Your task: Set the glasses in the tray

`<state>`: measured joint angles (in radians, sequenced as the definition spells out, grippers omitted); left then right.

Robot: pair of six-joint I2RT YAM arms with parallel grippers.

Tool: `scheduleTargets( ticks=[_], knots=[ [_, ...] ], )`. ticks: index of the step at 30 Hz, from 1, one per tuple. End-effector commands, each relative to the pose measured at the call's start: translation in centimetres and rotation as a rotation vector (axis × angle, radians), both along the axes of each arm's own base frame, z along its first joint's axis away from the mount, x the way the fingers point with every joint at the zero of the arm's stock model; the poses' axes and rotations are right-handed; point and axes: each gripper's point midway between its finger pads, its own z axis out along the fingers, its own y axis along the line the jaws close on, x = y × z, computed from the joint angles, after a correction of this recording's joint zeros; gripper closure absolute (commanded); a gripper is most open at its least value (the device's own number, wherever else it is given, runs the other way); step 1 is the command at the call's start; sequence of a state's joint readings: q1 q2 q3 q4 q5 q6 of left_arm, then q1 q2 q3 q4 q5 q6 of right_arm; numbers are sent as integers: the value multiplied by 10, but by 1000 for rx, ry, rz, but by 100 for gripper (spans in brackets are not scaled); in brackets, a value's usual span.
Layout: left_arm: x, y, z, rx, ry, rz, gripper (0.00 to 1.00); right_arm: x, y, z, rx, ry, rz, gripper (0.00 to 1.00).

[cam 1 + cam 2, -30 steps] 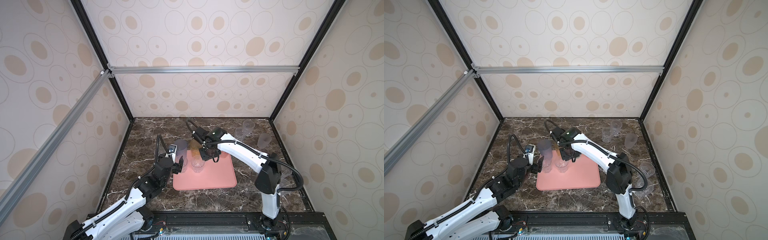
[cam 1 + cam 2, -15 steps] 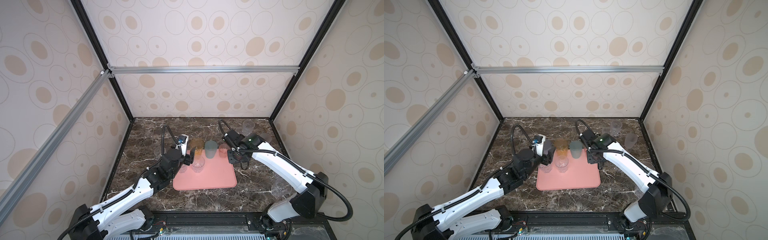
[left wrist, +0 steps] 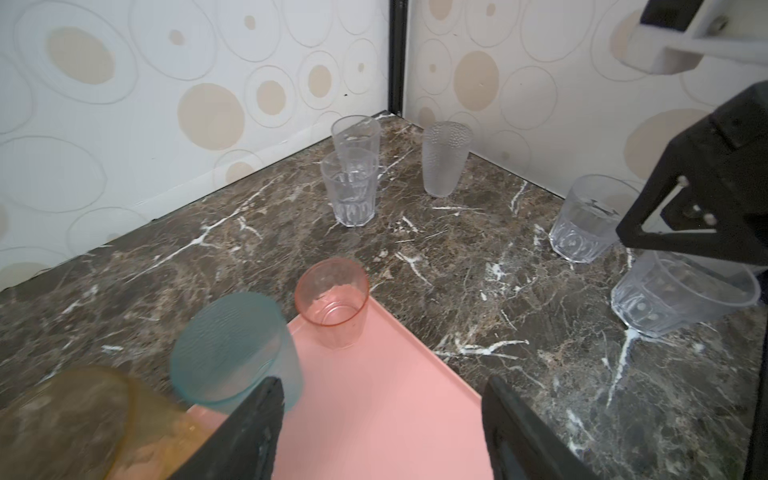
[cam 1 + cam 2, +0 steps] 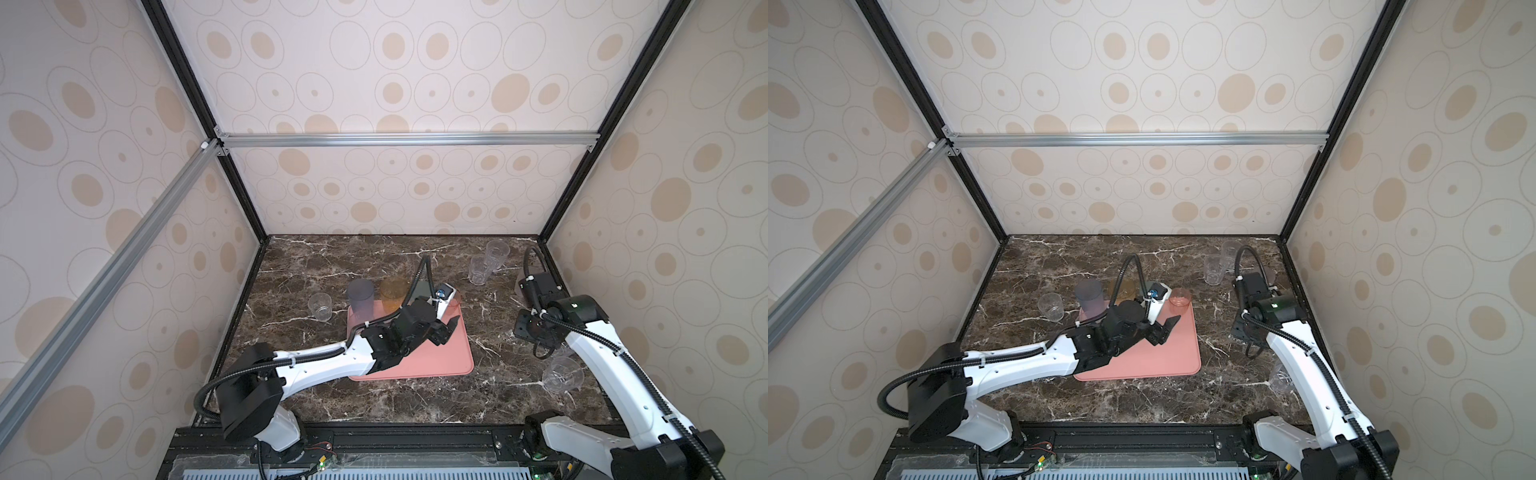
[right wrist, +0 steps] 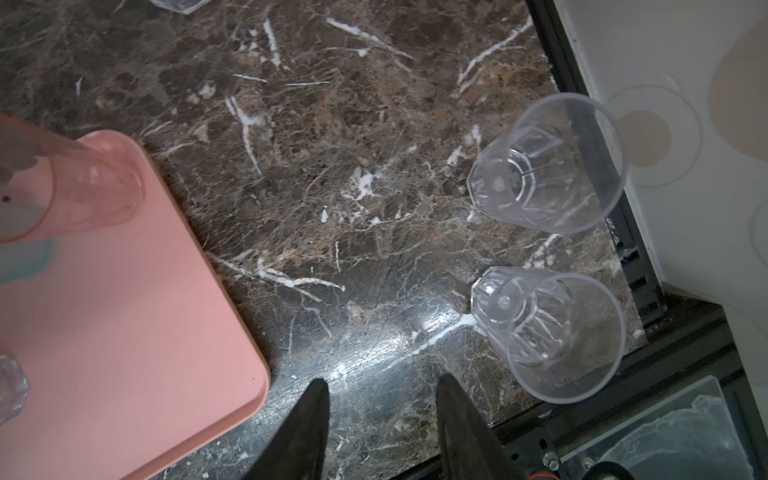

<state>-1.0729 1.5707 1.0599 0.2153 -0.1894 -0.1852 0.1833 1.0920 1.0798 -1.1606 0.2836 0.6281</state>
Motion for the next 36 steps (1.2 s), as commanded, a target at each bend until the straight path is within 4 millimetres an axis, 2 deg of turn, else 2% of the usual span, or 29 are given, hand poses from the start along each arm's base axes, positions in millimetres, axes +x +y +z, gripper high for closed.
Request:
scheduleTargets(
  ticks=[1,5,8,11,14,16,21,30,36],
  knots=[
    [-6,-33,13,-27,-14,-77,23,-18,-16,-9,-18,41,-73,52],
    [-11,-55,-2,9,12,-116,22,-37,-37,-23,-31,71,-183,49],
    [-16,-61,-9,29,18,-135,21,-49,-48,-29,-39,72,-253,47],
    [-18,-60,-13,40,15,-140,21,-54,-57,-24,-76,49,-298,45],
    [-17,-57,-14,55,-1,-136,21,-60,-65,-24,-108,44,-360,39],
    [-15,-55,-12,65,-14,-130,21,-64,-66,-33,-95,52,-415,36],
    [-13,-49,-5,74,-45,-114,20,-60,-63,-65,7,77,-466,37],
    [-13,-47,-10,84,-46,-110,20,-48,-54,-91,62,117,-401,51],
    [-13,-49,-9,83,-46,-114,20,-41,-45,-91,115,103,-362,69]
  ],
)
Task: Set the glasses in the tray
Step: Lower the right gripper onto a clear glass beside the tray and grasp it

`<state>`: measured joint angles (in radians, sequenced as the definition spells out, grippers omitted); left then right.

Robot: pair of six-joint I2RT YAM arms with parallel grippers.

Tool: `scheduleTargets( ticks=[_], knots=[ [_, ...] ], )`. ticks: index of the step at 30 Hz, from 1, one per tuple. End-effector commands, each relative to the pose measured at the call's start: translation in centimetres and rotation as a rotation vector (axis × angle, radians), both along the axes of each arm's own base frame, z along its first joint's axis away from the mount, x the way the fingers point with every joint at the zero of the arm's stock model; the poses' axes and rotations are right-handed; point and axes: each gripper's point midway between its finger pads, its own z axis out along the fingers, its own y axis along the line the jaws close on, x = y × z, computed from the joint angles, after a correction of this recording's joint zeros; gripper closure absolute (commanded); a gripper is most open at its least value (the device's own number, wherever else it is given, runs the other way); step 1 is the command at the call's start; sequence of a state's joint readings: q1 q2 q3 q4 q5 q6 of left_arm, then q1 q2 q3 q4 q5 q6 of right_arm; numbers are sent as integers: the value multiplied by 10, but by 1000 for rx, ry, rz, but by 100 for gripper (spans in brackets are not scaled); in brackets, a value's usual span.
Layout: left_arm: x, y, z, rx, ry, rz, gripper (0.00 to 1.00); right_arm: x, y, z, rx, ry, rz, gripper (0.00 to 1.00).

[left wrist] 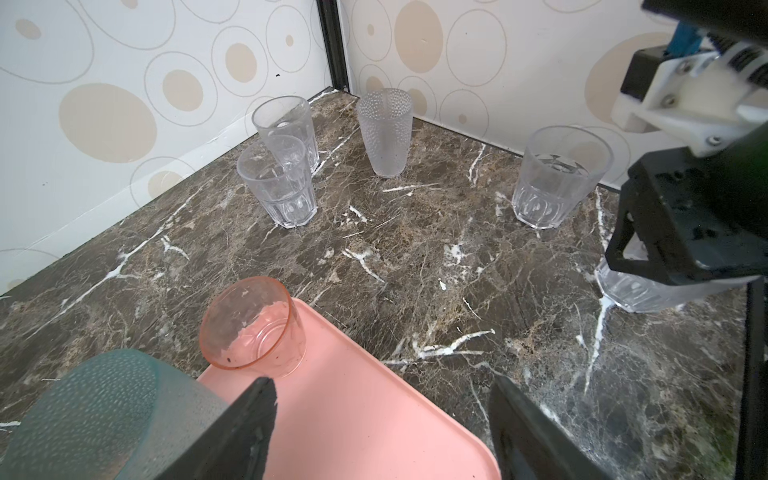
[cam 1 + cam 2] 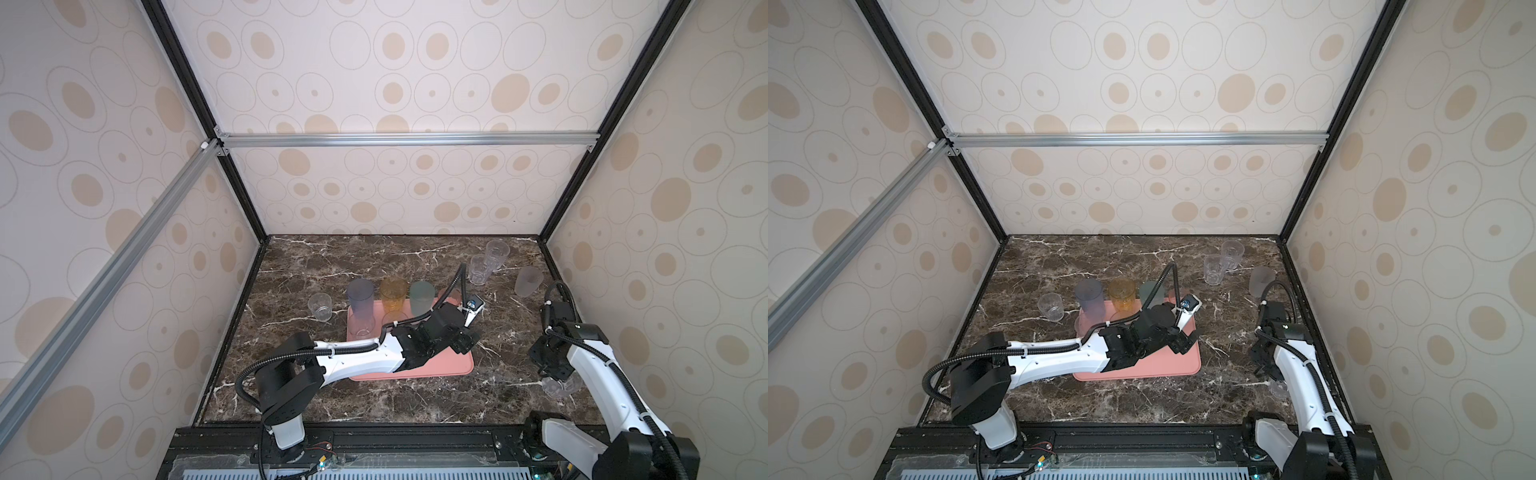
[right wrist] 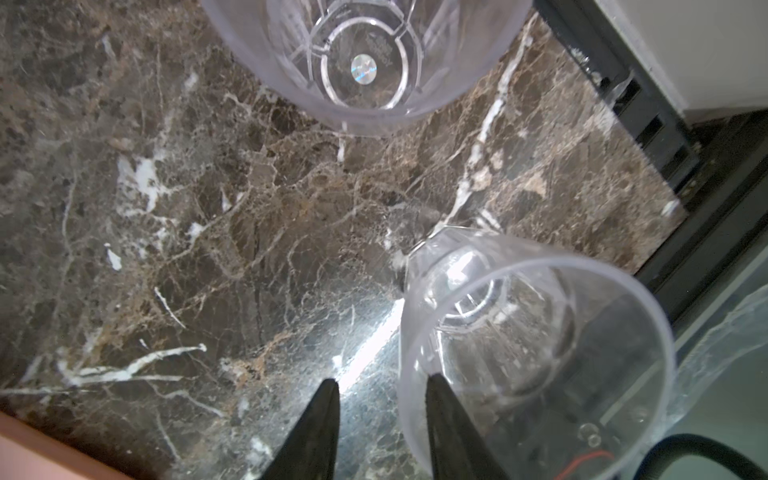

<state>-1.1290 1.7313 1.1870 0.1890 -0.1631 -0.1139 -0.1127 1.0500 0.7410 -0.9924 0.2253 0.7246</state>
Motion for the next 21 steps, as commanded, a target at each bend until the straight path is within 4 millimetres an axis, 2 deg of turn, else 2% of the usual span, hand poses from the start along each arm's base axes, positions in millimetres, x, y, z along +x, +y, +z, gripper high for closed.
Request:
scheduleTargets(
  ticks=[1,11,16,21],
  knots=[
    [0,-1,15,-9,-34,-6,20,3,7,-1,44,-15,14,72],
    [-1,-5,11,-9,-14,-12,20,7,19,2,109,-50,29,92],
    [0,-5,9,-4,-13,-6,20,12,30,8,166,-91,48,98],
    [3,-4,8,-1,-15,13,20,21,46,20,215,-129,100,100]
  ],
)
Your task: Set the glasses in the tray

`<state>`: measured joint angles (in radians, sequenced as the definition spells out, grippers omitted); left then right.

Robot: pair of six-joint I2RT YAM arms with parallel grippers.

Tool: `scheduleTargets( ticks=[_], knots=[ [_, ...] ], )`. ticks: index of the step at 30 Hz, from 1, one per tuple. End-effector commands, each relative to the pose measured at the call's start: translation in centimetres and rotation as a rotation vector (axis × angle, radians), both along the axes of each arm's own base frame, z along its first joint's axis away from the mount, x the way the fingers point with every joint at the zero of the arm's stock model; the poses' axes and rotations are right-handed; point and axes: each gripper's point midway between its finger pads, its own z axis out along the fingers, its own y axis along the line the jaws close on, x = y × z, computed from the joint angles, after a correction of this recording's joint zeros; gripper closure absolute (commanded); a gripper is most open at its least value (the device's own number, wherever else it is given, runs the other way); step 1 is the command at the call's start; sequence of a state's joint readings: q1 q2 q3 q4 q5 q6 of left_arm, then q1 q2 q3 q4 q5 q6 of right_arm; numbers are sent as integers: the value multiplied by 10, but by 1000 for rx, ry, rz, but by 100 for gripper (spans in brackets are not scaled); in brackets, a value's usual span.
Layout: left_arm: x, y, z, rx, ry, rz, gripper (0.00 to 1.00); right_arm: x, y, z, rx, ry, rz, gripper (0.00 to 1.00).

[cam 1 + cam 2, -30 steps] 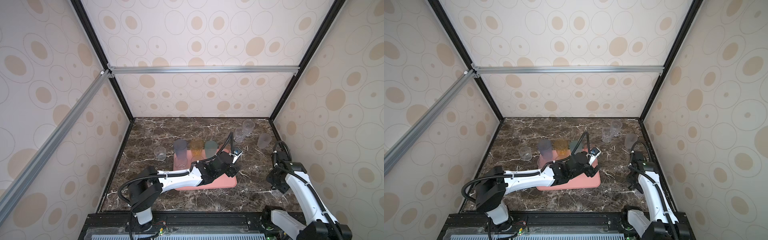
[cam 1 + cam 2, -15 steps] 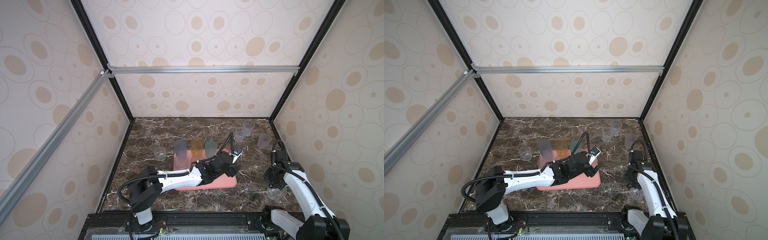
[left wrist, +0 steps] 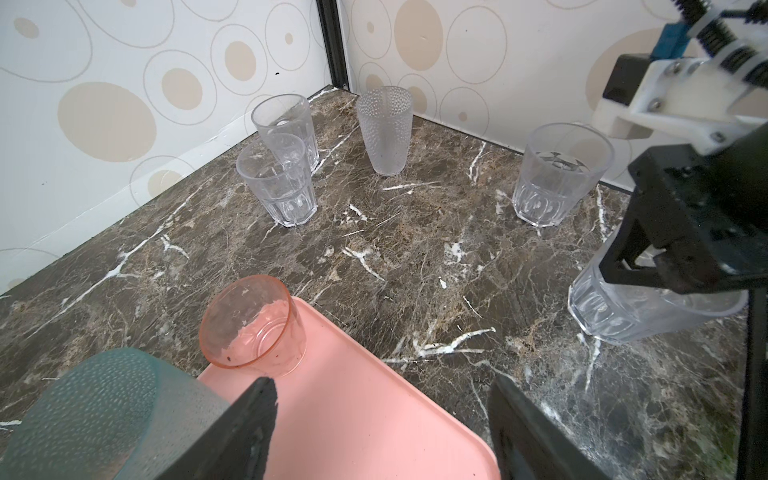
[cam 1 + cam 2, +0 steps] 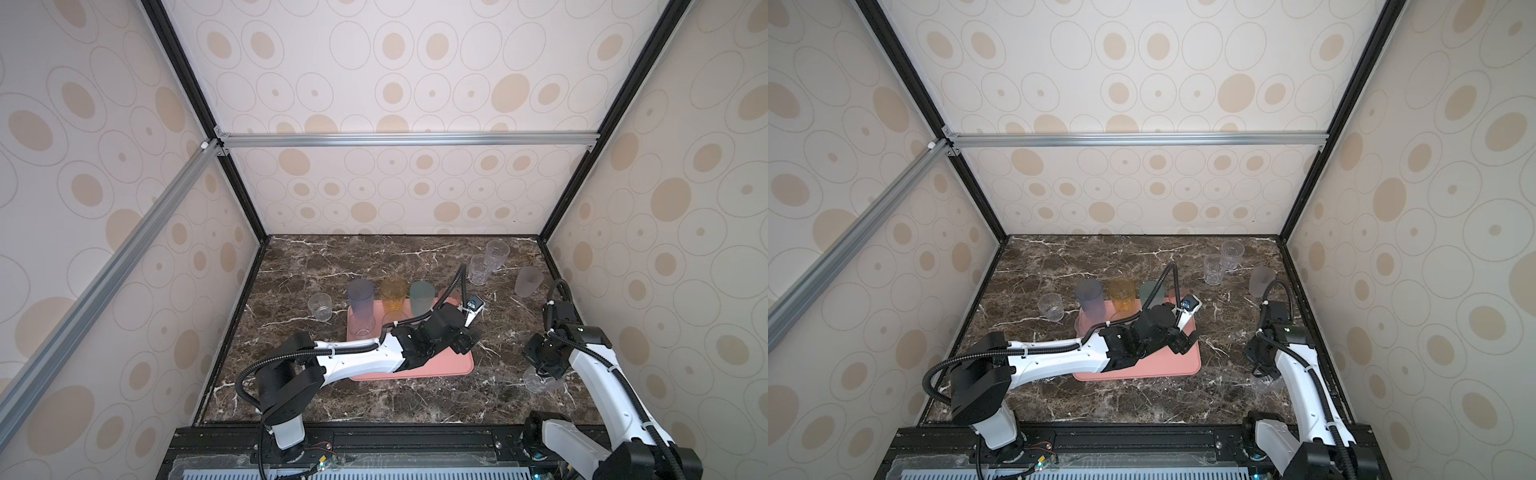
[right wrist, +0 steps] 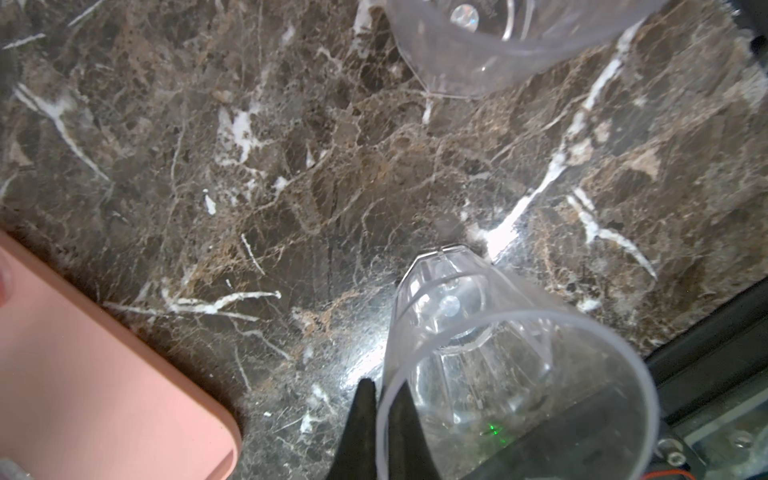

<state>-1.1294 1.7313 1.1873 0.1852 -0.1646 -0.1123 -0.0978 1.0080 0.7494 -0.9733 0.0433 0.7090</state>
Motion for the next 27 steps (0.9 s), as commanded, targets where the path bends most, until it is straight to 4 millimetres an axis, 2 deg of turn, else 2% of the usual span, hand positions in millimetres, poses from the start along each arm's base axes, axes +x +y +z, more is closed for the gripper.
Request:
scheduleTargets(
  ticks=[1,8,13,16,20,24,27],
  knots=[
    [4,-3,8,-4,-16,17,20,10,17,18,42,-50,47,100],
    [10,5,11,-8,-16,81,18,29,51,46,23,-96,196,100],
    [14,15,12,0,-24,116,18,42,79,54,-6,-85,331,100],
    [16,27,13,5,-34,149,18,48,107,59,5,-97,426,100],
    [18,65,14,-20,-40,229,18,56,150,64,80,-107,541,100],
    [16,121,19,-82,-36,329,17,57,187,67,42,-84,686,100],
    [15,161,26,-115,-60,416,17,57,207,67,-37,-58,774,100]
  ],
)
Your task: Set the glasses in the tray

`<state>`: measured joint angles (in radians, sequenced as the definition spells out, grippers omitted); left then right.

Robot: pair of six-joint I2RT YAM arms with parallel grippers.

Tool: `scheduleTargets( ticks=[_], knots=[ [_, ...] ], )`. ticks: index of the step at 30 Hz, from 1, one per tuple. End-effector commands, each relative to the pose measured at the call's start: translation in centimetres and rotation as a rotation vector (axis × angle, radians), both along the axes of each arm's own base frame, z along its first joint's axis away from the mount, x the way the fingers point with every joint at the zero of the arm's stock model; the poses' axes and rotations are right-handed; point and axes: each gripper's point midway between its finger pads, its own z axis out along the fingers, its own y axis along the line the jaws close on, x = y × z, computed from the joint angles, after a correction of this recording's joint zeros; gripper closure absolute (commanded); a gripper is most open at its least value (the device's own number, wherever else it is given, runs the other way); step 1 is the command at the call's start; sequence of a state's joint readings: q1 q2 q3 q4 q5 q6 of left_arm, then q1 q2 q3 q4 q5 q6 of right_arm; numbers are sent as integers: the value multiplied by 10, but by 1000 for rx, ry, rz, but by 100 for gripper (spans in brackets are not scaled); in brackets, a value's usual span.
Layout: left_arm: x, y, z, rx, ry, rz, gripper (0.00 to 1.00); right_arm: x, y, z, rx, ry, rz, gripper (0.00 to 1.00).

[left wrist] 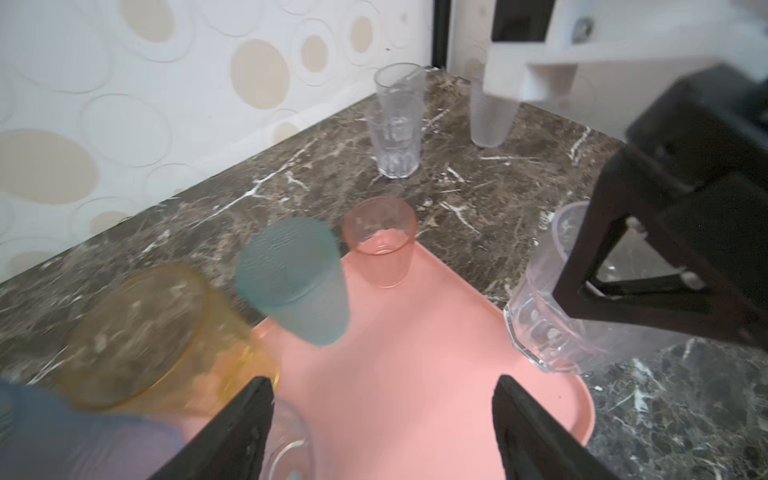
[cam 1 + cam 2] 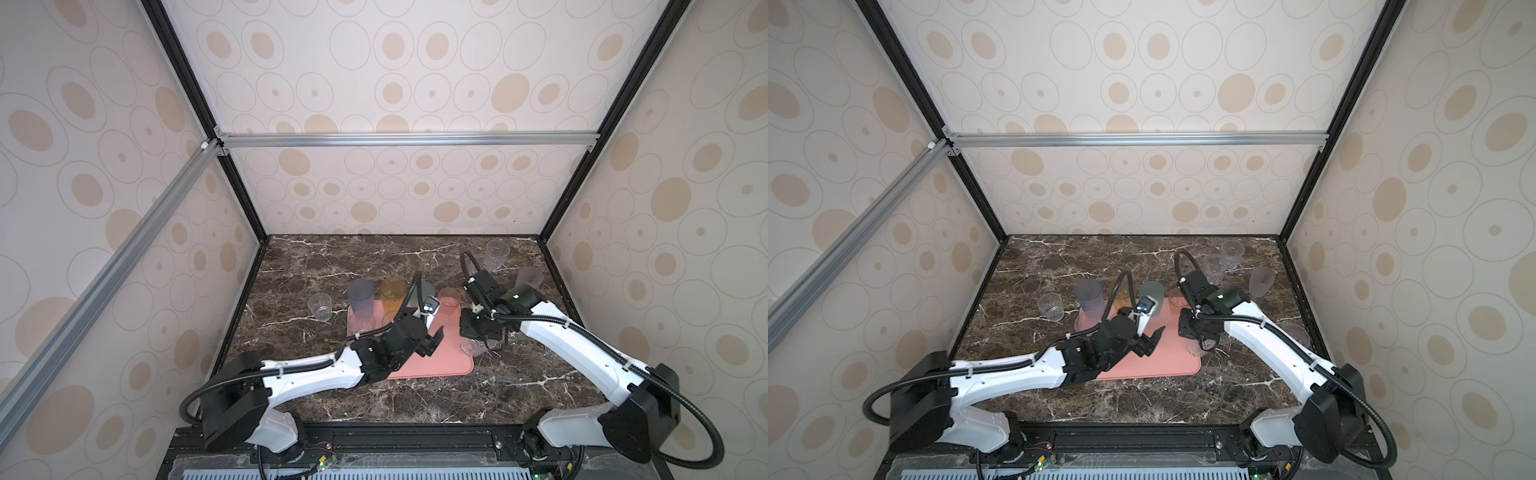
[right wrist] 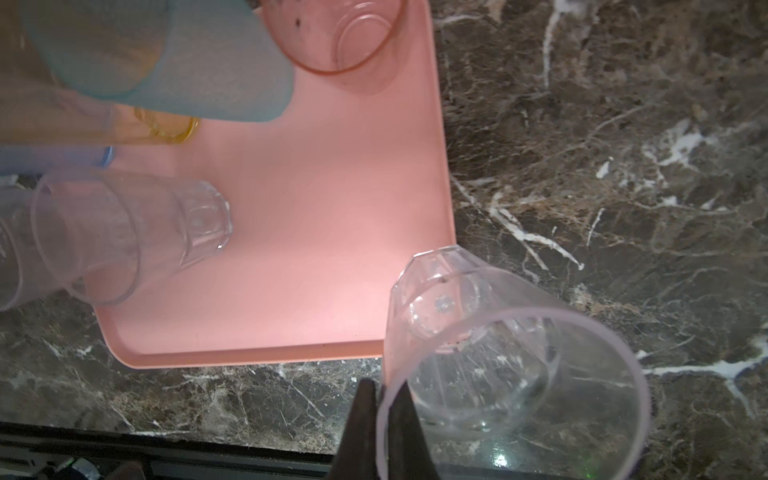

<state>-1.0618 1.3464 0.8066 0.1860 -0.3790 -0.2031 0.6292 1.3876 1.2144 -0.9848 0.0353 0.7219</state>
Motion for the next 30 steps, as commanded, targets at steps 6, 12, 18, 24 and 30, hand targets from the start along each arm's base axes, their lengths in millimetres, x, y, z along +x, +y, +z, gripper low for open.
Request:
scheduleTargets(
  ticks=[6,12,18,24,30],
  knots=[
    [11,97,37,-176,-67,268,16,-1,44,-10,-171,-19,169,100],
    [13,125,39,-167,-85,315,16,-1,70,-37,-180,12,205,100],
    [15,122,33,-154,-62,305,17,-3,82,-52,-176,50,230,89],
    [16,117,33,-166,-57,291,19,-6,95,-18,-54,18,261,70],
    [18,91,35,-207,-50,202,23,1,50,12,-52,-41,140,69]
  ],
)
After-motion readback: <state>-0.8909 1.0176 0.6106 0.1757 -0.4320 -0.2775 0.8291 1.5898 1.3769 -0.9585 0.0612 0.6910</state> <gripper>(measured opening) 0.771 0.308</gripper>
